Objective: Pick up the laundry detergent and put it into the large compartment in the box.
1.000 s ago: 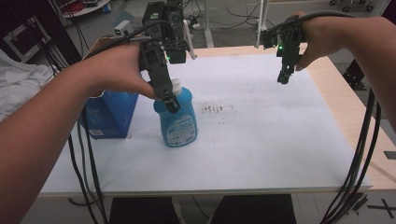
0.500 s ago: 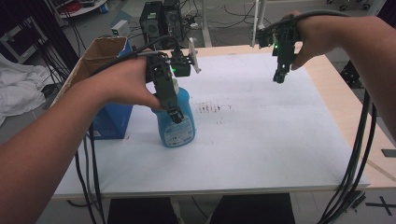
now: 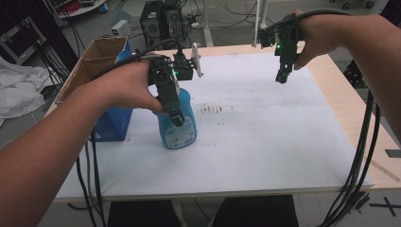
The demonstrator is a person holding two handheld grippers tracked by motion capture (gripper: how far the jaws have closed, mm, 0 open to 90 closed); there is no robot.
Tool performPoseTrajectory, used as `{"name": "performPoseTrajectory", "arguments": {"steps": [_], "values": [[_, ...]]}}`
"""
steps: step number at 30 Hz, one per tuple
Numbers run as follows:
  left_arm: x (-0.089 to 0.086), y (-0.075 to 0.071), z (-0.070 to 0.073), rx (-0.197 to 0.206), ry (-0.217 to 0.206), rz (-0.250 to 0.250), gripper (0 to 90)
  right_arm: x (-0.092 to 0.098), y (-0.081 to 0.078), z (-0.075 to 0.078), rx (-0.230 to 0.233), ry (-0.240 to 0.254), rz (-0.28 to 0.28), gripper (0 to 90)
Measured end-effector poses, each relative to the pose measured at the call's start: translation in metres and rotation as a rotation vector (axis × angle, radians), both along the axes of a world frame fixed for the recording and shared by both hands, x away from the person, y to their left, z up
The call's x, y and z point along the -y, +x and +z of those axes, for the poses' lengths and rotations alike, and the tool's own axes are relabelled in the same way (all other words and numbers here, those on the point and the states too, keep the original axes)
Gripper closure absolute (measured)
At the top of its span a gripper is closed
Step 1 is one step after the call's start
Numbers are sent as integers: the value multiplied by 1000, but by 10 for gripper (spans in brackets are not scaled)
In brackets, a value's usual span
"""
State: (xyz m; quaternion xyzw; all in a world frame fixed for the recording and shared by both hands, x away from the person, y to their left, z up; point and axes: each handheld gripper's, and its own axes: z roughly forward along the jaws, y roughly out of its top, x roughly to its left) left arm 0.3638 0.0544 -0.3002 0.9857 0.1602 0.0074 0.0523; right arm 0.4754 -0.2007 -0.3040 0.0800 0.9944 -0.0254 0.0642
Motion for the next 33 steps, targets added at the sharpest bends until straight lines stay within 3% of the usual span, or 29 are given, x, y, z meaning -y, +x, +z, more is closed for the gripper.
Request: {"name": "performPoseTrajectory", "arguments": {"steps": [14,15,28,33], "values": [[-1,2,0,0,11,8,37,-2,0,-1,-3,2,-7,25],[0,2,0,0,9,3,81,0,1,-1,-3,1,-2,26],[2,2,0,9,22,1,90,0,2,-1,-2,2,-8,26],[3,1,0,11,26,1,138,1,3,-2,2,-4,-3,25]]}}
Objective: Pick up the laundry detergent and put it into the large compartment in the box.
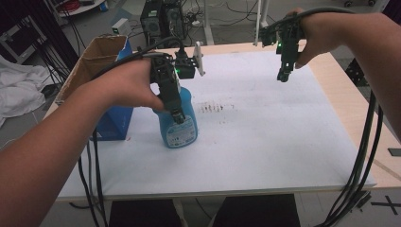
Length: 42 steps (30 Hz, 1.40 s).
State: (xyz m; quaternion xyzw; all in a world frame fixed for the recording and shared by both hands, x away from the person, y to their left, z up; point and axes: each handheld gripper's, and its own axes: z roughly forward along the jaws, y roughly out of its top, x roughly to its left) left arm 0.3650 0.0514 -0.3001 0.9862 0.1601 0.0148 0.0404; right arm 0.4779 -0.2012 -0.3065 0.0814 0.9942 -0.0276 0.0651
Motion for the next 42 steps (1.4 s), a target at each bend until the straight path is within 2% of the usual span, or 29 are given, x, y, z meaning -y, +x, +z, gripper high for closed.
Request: {"name": "performPoseTrajectory", "arguments": {"steps": [10,17,20,25,31,33,39,42], "values": [[1,-1,0,6,15,-8,202,0,0,1,1,-1,-1,25],[3,-1,0,10,18,-10,206,1,0,0,3,-6,-6,26],[3,-1,0,-4,14,-6,270,2,0,0,1,-5,-6,25],[3,-1,1,0,13,-4,273,1,1,-2,1,-7,-5,25],[2,-1,1,8,20,-9,338,0,2,-2,-2,-9,-3,26],[2,-2,0,-4,24,-16,380,0,2,-2,-2,-11,-4,25],[2,0,0,-18,19,-4,387,1,2,-3,-4,-14,-9,26],[2,1,0,-18,28,-29,387,0,1,-2,1,-9,-5,26]]}}
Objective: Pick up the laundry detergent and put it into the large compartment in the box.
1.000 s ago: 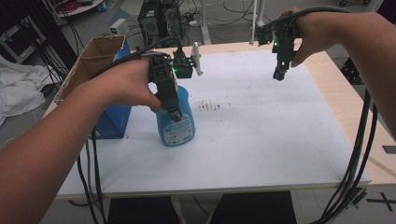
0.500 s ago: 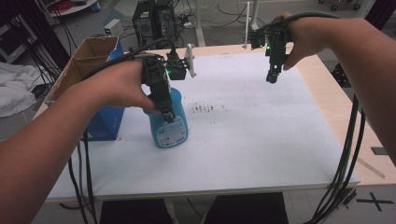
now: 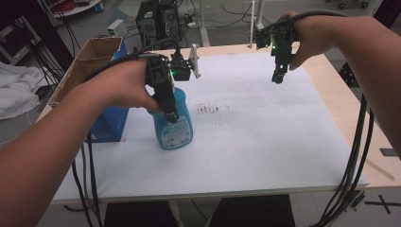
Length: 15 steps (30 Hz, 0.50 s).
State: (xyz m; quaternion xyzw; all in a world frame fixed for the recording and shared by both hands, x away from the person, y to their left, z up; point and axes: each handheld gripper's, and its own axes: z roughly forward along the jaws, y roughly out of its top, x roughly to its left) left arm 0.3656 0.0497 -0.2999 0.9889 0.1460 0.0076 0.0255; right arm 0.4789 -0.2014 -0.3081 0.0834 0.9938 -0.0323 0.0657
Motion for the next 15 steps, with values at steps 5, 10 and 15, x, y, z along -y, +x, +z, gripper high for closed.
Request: {"name": "performPoseTrajectory", "arguments": {"steps": [5,10,15], "values": [[1,-2,1,5,16,-11,386,1,-1,0,-3,-3,-7,26],[-1,-5,13,5,16,-19,386,3,0,1,1,-2,-4,26],[-3,-6,28,11,4,-23,386,3,-1,1,1,-1,-5,26]]}}
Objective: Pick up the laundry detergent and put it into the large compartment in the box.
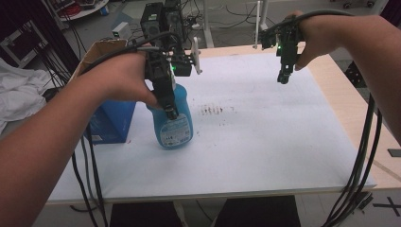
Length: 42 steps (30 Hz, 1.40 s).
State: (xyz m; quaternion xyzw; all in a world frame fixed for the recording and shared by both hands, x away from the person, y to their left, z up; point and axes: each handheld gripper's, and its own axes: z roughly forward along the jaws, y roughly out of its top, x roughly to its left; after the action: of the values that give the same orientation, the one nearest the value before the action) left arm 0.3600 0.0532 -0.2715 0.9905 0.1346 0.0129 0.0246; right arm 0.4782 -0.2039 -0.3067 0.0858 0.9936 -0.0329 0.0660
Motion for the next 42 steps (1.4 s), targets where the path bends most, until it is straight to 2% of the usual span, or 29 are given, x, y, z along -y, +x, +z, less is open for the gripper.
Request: {"name": "performPoseTrajectory", "arguments": {"steps": [4,9,10,11,15,22,24,26,30,31,40,42], "values": [[-1,-1,18,3,-10,0,386,-2,0,-2,-3,-6,-4,26],[-7,4,47,-21,-23,36,385,-9,1,-5,-7,-9,14,26],[-10,6,57,-24,-14,40,385,-10,1,-5,-7,-8,16,25],[-10,6,57,-24,-14,40,385,-10,1,-5,-7,-8,16,25],[-17,8,80,-16,-4,74,385,-14,2,-7,-9,-9,26,25],[-42,18,119,-4,-33,186,386,-18,2,-9,-14,-6,32,26],[-57,21,133,-4,-52,244,386,-19,2,-8,-13,-6,33,25],[-62,23,137,-2,-59,262,386,-19,2,-8,-14,-8,34,26],[-89,27,151,12,-72,359,386,-19,2,-9,-11,-7,29,26],[-89,27,151,12,-72,359,386,-19,2,-9,-11,-7,29,26],[-135,32,163,27,-91,528,386,-20,1,-9,-16,-13,32,25],[-140,33,165,27,-89,543,386,-20,1,-9,-16,-13,32,25]]}}
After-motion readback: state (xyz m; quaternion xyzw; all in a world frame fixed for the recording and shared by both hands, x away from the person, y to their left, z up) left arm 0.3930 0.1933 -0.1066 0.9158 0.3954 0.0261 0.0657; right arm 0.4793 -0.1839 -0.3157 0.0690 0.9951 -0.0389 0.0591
